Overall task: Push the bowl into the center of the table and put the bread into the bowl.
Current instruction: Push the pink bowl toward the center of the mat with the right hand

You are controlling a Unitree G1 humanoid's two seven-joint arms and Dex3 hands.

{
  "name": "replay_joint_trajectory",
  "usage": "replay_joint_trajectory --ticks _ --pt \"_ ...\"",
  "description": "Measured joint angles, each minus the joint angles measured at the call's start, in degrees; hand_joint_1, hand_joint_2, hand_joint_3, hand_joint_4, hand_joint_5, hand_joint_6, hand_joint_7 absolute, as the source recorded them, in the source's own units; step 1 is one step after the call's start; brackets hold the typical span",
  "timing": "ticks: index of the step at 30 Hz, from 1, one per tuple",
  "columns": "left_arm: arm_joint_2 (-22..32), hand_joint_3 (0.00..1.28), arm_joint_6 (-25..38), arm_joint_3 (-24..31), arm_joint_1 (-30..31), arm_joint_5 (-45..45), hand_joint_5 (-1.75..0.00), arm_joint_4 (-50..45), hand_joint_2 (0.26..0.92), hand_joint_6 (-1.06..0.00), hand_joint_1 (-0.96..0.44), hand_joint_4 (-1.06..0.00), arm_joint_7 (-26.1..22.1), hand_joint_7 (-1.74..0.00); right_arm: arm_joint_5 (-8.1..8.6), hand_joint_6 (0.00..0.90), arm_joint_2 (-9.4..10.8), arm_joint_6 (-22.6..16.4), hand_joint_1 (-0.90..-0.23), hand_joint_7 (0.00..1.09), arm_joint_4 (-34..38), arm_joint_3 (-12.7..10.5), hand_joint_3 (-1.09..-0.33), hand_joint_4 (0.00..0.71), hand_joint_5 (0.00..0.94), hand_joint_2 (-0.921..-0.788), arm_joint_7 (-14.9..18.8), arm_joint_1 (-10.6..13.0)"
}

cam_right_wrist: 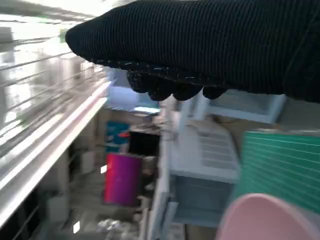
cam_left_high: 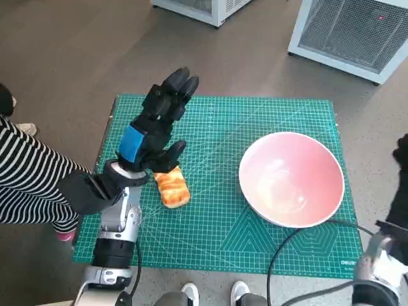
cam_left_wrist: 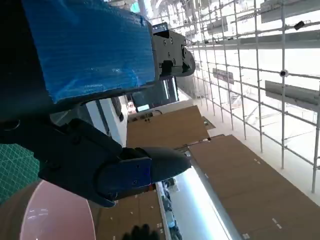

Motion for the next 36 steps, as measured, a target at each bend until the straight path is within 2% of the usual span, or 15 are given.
replay_joint_trajectory --ticks 7,15,21,26,36 --pt "-0.1 0.69 0.0 0.0 0.0 0.1 -0.16 0.0 0.744 0.0 -0.51 0.0 0.2 -0.35 0.0 0.005 0.9 0.8 -0.587 0.41 8.0 0.3 -0.843 0.078 0.002 -0.921 -0.3 -2.9" --pt "0.0 0.68 0.0 -0.1 0.0 0.2 -0.17 0.0 0.744 0.0 -0.52 0.0 0.3 -0.37 -0.57 0.023 3.0 4.6 -0.558 0.39 14.5 2.1 -0.892 0.085 0.003 -0.921 -1.7 -6.3" --pt "0.4 0.67 0.2 -0.1 0.0 0.1 -0.16 -0.5 0.746 0.0 -0.53 0.0 0.2 -0.37 -1.32 0.031 4.6 7.7 -0.575 0.38 16.7 3.1 -0.906 0.086 0.003 -0.921 -1.8 -8.9" --pt "1.0 0.67 0.5 0.0 0.1 0.0 -0.16 -1.0 0.747 0.0 -0.53 0.0 -0.1 -0.36 -0.75 0.037 6.1 10.5 -0.571 0.37 17.7 2.7 -0.89 0.088 0.003 -0.921 -0.4 -11.2" --pt "2.1 0.65 1.5 0.6 1.1 -0.3 -0.17 -3.0 0.739 0.0 -0.52 0.0 -0.3 -0.37 1.09 0.05 8.6 13.0 -0.563 0.36 18.2 2.0 -0.902 0.09 0.002 -0.921 3.8 -14.2"
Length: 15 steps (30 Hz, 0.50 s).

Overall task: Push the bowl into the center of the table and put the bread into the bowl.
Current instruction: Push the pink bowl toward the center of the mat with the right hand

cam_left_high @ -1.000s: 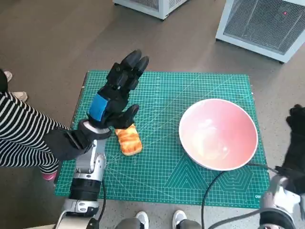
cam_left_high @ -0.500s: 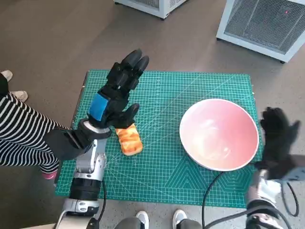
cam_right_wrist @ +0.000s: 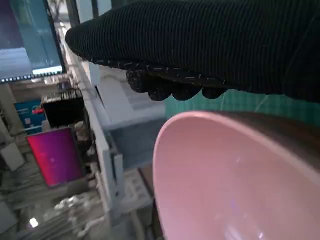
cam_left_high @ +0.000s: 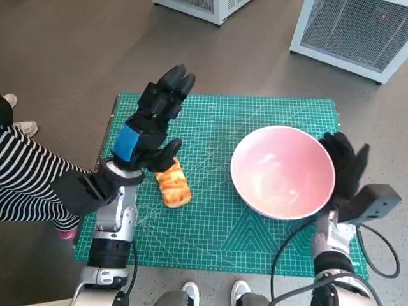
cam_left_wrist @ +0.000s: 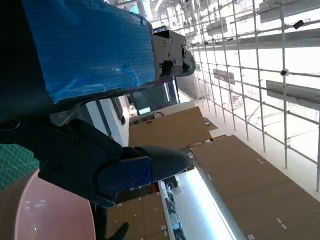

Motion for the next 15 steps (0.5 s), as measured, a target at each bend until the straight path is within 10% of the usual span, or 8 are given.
replay_joint_trajectory --ticks 15 --pt "0.9 0.57 0.7 1.3 2.3 0.2 -0.15 -1.7 0.766 0.0 -0.51 -0.02 1.4 -0.36 0.89 0.04 4.3 2.0 -0.555 0.35 0.0 1.0 -0.932 0.063 0.0 -0.921 2.6 -4.5"
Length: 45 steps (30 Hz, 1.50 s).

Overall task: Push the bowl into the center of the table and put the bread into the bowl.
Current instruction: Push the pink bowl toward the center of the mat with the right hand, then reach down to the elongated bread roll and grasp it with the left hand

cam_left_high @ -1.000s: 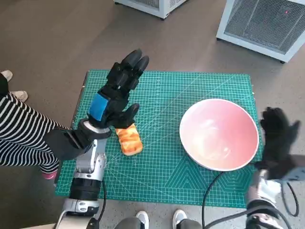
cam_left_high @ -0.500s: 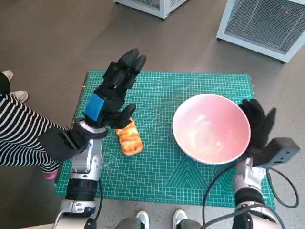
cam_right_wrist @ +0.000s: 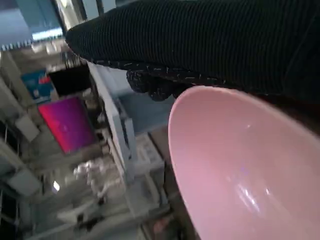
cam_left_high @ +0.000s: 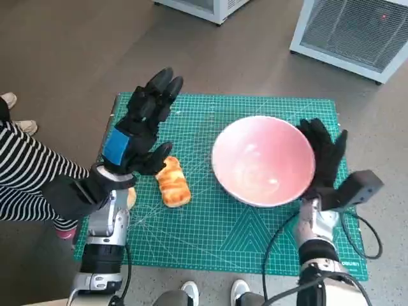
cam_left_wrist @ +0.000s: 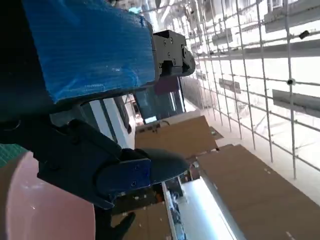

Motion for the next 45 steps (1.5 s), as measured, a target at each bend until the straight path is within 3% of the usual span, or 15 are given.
replay_joint_trajectory --ticks 7,16,28,32,38,45 --pt "0.0 0.52 -0.2 0.0 0.4 0.6 -0.13 0.0 0.794 0.0 -0.52 -0.03 0.9 -0.37 -1.36 0.03 1.0 1.2 -0.55 0.34 0.4 1.7 -0.941 0.045 0.0 -0.921 -0.5 -2.4" --pt "-0.1 0.45 -1.5 -0.1 0.4 1.9 -0.11 0.2 0.835 0.0 -0.53 -0.04 1.4 -0.36 -2.11 0.031 2.4 3.1 -0.562 0.33 1.1 2.1 -0.943 0.045 0.001 -0.921 -1.6 -4.8" --pt "-0.3 0.38 -1.6 -0.2 0.9 1.9 -0.09 0.2 0.874 0.0 -0.54 -0.05 1.4 -0.36 -2.17 0.033 2.0 3.3 -0.581 0.33 0.8 2.3 -0.941 0.05 0.002 -0.921 -1.6 -5.1" --pt "-0.3 0.38 -1.6 -0.2 1.1 1.9 -0.08 0.2 0.881 0.0 -0.55 -0.05 1.1 -0.35 -2.45 0.034 1.3 1.3 -0.595 0.33 -0.8 3.0 -0.937 0.051 0.003 -0.921 -1.8 -4.9" --pt "-0.3 0.36 -1.6 -0.2 1.1 1.8 -0.07 0.3 0.89 0.0 -0.56 -0.05 1.0 -0.35 -4.29 0.037 0.1 -3.4 -0.619 0.34 -5.4 4.6 -0.896 0.056 0.004 -0.921 -2.0 -4.2" --pt "0.3 0.31 -1.6 0.0 1.0 1.8 -0.06 0.7 0.914 0.0 -0.58 -0.07 0.6 -0.37 -4.58 0.052 -0.4 -9.5 -0.694 0.37 -15.7 7.4 -0.797 0.081 0.013 -0.921 0.6 -0.4"
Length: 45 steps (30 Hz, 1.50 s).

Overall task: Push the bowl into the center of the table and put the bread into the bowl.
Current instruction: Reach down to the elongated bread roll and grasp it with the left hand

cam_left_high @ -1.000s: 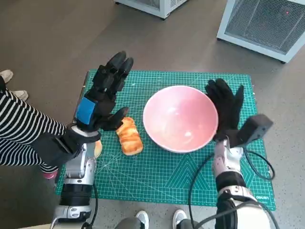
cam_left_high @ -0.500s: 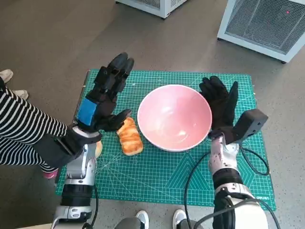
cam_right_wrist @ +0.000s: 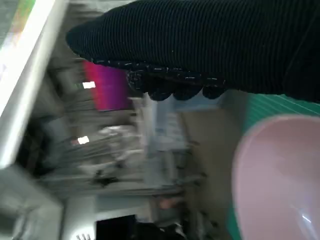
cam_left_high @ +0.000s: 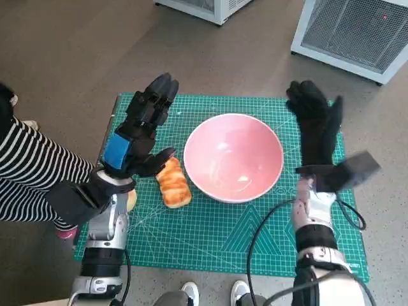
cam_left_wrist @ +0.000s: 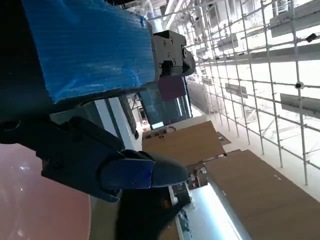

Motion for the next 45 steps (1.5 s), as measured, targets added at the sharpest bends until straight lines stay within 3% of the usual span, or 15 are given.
replay_joint_trajectory --ticks 5,9,14,18,23,28,35,45 --pt "1.8 0.3 -0.2 0.1 -0.6 0.0 -0.07 0.8 0.914 0.0 -0.56 -0.09 -2.0 -0.38 0.25 0.064 -0.2 -0.7 -0.704 0.39 -10.4 2.4 -0.767 0.099 0.018 -0.921 2.4 3.9" --pt "4.9 0.26 -0.9 0.2 -2.0 0.0 -0.07 2.6 0.877 0.0 -0.51 -0.11 -5.3 -0.43 0.43 0.071 -0.7 0.0 -0.697 0.41 -18.8 4.3 -0.754 0.116 0.023 -0.921 3.8 7.2" --pt "12.5 0.19 -3.3 0.0 -5.2 1.0 -0.09 6.9 0.749 -0.02 -0.38 -0.17 -13.1 -0.63 0.91 0.087 -1.9 1.8 -0.677 0.43 -26.6 5.8 -0.745 0.147 0.034 -0.921 5.2 10.6" --pt "19.1 0.16 -4.8 -0.5 -8.5 1.6 -0.09 10.3 0.702 -0.11 -0.3 -0.23 -20.0 -0.65 1.82 0.092 -3.0 3.0 -0.666 0.44 -29.9 5.9 -0.74 0.157 0.035 -0.921 5.7 12.1" --pt "25.2 0.07 -8.2 -2.4 -11.6 5.5 -0.03 12.7 0.706 -0.33 -0.2 -0.37 -25.0 -0.47 2.56 0.095 -3.8 4.2 -0.661 0.44 -32.2 6.1 -0.736 0.159 0.031 -0.921 5.7 13.1" --pt "28.3 0.03 -14.3 -4.7 -13.1 10.3 -0.02 13.6 0.718 -0.48 -0.17 -0.46 -25.9 -0.3 2.49 0.095 -4.1 5.8 -0.66 0.45 -33.6 6.3 -0.737 0.156 0.026 -0.921 5.4 13.4" --pt "29.5 0.0 -20.9 -7.9 -13.6 16.1 -0.01 14.8 0.719 -0.62 -0.14 -0.53 -25.2 -0.15 2.31 0.093 -4.1 6.9 -0.66 0.45 -34.2 6.6 -0.737 0.158 0.022 -0.921 4.4 13.4" --pt "29.6 0.0 -25.4 -12.5 -14.2 24.0 0.0 16.9 0.717 -0.68 -0.17 -0.54 -22.1 -0.08 2.31 0.092 -4.1 7.5 -0.661 0.45 -34.2 6.9 -0.737 0.16 0.018 -0.921 3.8 13.5"
